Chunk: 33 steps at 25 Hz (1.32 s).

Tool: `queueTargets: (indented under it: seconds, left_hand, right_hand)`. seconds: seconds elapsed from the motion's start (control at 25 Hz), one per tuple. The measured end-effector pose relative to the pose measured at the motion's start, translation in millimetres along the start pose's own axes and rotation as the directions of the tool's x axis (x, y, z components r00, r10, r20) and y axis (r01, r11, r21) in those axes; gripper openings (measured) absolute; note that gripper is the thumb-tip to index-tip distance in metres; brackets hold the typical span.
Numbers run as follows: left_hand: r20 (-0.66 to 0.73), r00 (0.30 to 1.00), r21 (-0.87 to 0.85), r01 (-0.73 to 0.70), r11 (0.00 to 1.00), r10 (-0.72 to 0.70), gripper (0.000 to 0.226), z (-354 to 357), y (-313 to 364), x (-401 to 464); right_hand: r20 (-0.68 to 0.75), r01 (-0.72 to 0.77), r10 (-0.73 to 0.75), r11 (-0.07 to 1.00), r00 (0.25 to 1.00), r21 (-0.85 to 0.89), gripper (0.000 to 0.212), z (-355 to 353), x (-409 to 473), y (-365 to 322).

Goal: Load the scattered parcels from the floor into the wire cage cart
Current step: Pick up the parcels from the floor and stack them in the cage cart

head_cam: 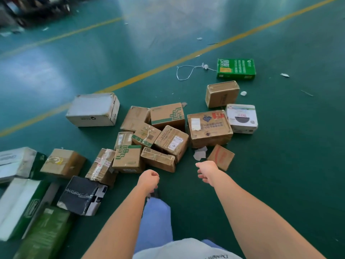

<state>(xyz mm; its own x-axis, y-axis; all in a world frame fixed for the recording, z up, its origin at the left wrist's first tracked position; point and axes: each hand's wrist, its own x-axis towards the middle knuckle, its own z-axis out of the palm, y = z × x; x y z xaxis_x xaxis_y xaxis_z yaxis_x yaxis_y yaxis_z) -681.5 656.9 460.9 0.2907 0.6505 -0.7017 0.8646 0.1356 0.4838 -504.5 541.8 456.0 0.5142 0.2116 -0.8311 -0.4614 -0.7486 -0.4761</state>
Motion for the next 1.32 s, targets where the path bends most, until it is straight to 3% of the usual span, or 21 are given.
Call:
queueTargets:
  seconds: [0.28, 0.56, 0.76, 0.96, 1.2, 1.32]
  left_hand:
    - [0.107, 0.992, 0.008, 0.066, 0.998, -0.067, 0.013, -76, 21, 173]
    - [0.165, 0.966, 0.057, 0.193, 0.979, -0.200, 0.018, -136, 22, 318]
    - [0.073, 0.950, 0.010, 0.305, 0.952, -0.305, 0.016, -149, -37, 422]
    - [0.024, 0.912, 0.005, 0.409, 0.912, -0.409, 0.042, -151, -131, 509]
    - [0.037, 0.894, 0.015, 0.446, 0.895, -0.447, 0.060, -138, -220, 585]
    - [0.019, 0.878, -0.068, 0.479, 0.875, -0.479, 0.069, -131, -244, 604]
  right_hand:
    - [-0.058, -0.157, 0.152, 0.983, 0.987, -0.095, 0.029, 107, 98, -107]
    - [0.113, -0.125, 0.145, 0.979, 0.983, -0.164, 0.035, 230, 191, -187]
    - [0.206, -0.108, 0.166, 0.958, 0.964, -0.266, 0.018, 324, 283, -176]
    - [0.268, -0.172, 0.283, 0.913, 0.921, -0.371, 0.049, 416, 348, -130]
    - [0.188, -0.296, 0.369, 0.897, 0.910, -0.329, 0.061, 506, 414, -79]
    - [0.148, -0.326, 0.375, 0.905, 0.915, -0.273, 0.060, 526, 430, -57]
